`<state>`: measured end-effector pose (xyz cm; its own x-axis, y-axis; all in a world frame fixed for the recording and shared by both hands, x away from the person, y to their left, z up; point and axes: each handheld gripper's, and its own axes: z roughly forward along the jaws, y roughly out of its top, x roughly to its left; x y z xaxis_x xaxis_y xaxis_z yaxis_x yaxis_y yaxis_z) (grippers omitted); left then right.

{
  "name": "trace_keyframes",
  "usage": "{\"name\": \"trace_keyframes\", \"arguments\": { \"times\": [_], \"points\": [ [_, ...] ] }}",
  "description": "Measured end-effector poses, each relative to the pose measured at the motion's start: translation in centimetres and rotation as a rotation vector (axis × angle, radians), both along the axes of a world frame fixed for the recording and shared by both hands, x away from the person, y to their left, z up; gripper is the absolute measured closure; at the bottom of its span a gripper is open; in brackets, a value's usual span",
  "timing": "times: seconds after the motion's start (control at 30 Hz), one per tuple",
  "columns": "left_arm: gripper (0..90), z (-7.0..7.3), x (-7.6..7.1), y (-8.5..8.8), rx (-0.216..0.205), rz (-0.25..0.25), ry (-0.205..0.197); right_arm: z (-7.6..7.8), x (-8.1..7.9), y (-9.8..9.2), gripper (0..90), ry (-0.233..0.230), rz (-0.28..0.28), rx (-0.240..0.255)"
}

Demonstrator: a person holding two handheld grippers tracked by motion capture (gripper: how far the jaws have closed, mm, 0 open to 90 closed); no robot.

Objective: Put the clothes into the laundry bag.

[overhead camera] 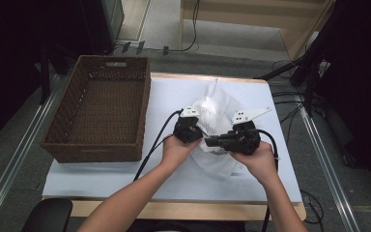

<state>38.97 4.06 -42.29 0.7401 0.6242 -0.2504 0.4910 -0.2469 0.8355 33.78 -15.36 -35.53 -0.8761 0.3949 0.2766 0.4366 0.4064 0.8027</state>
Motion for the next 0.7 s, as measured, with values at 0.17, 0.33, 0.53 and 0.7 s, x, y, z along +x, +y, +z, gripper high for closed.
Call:
{"name": "trace_keyframes", "arguments": {
  "times": [0.17,0.33,0.53,0.7],
  "points": [
    [90.0,0.3,0.1,-0.4,-0.006,0.031,-0.037,0.1,0.1,-0.5,90.0,0.000,-0.003,0.016],
    [90.0,-0.3,1.0,-0.4,0.067,-0.045,0.028,-0.2,0.4,-0.9,90.0,0.014,-0.037,0.016],
    [84.8,1.0,-0.2,0.7,0.098,-0.133,0.032,-0.3,0.7,-1.6,90.0,0.007,-0.082,0.018],
    [81.7,1.8,-1.6,3.0,0.080,-0.150,0.043,-0.4,0.8,-1.8,90.0,0.001,-0.091,0.020]
  ]
}}
